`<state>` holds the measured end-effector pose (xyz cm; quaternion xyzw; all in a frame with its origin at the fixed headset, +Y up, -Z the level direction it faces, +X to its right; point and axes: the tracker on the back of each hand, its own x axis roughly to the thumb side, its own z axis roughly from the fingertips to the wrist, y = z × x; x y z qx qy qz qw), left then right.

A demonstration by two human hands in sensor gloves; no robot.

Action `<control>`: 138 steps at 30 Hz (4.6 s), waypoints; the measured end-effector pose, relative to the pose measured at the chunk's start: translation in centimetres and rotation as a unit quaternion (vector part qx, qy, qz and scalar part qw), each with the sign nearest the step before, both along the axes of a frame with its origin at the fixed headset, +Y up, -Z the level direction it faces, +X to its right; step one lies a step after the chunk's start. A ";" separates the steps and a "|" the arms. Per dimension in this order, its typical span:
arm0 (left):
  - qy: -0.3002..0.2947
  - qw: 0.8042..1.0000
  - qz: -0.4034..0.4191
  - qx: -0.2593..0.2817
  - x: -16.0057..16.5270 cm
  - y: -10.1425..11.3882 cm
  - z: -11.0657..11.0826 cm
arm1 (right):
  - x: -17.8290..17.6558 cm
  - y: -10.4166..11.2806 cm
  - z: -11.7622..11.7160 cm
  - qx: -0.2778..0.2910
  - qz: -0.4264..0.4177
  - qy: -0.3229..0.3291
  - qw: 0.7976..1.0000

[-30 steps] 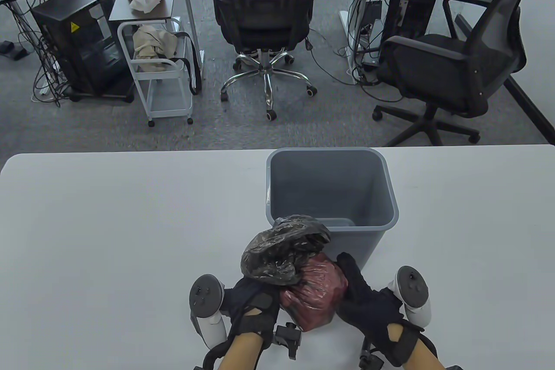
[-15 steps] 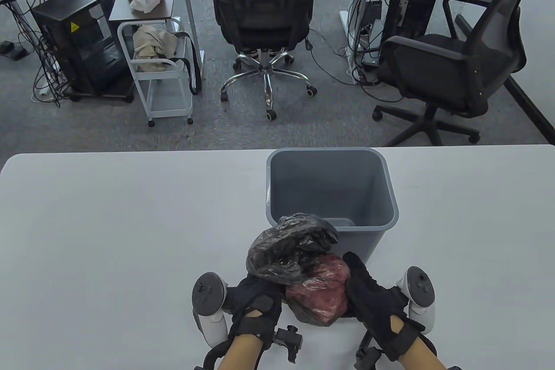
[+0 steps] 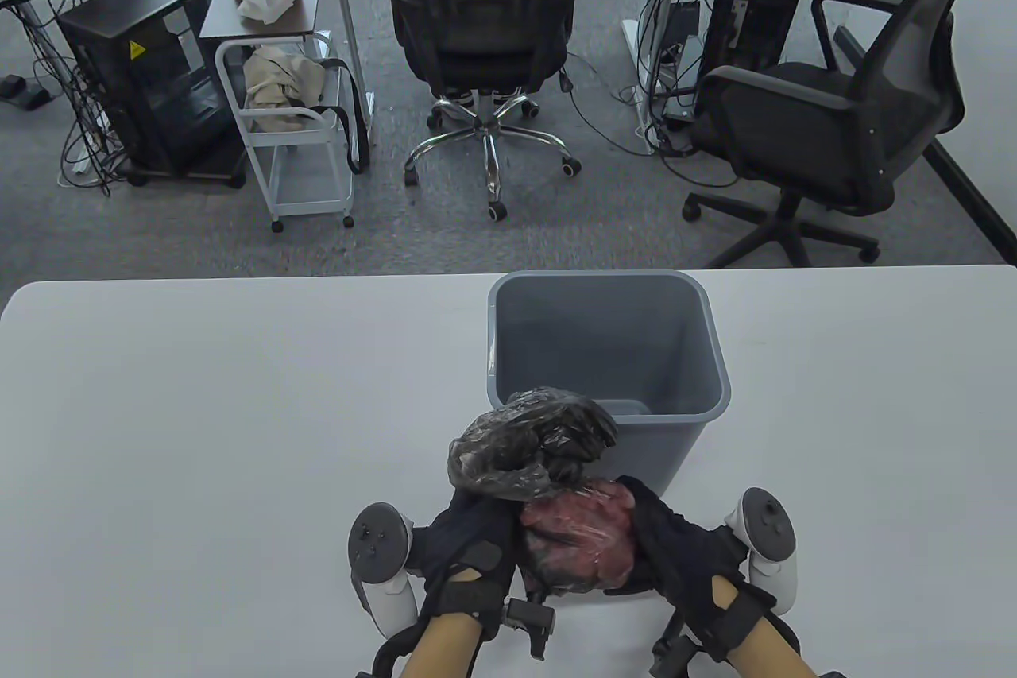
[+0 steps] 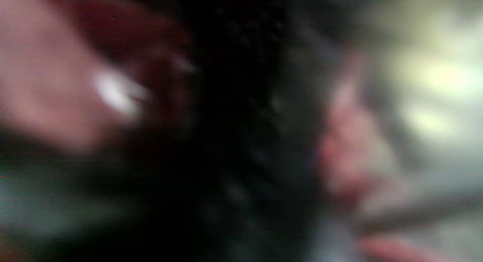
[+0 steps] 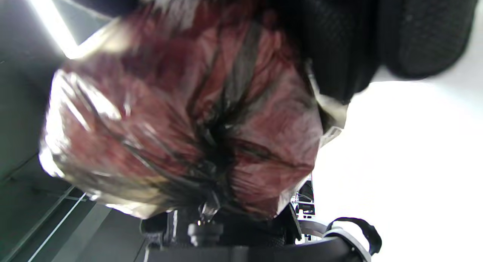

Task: Twist garbage bag top to tighten it

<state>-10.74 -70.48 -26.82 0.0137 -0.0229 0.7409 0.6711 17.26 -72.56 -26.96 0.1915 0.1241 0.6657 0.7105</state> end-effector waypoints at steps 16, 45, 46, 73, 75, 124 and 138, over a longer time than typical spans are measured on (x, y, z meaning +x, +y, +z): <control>-0.027 0.999 -0.019 0.019 0.7 0.3 -0.1 | 0.5 -0.1 -0.4 -0.030 -0.023 0.007 0.999; -0.008 1.000 0.012 0.015 0.5 0.3 0.1 | -0.2 1.8 -0.1 0.108 0.033 0.047 0.992; -0.013 1.000 0.009 0.019 0.7 0.3 0.1 | 0.0 1.9 -0.2 0.121 0.038 0.018 0.992; -0.056 0.993 -0.011 0.102 1.5 1.8 0.4 | 1.2 0.7 -0.4 0.005 -0.025 -0.054 0.998; -0.027 0.995 -0.026 0.095 1.2 1.7 0.4 | 1.1 0.8 -0.4 0.009 -0.019 -0.059 0.998; -0.049 0.937 -0.340 0.071 -0.9 2.5 -0.4 | 6.7 4.4 -0.9 0.135 0.311 -0.204 0.918; 0.131 0.784 -0.602 0.068 -6.3 5.7 0.5 | 5.9 5.9 -0.1 0.210 0.547 -0.221 0.780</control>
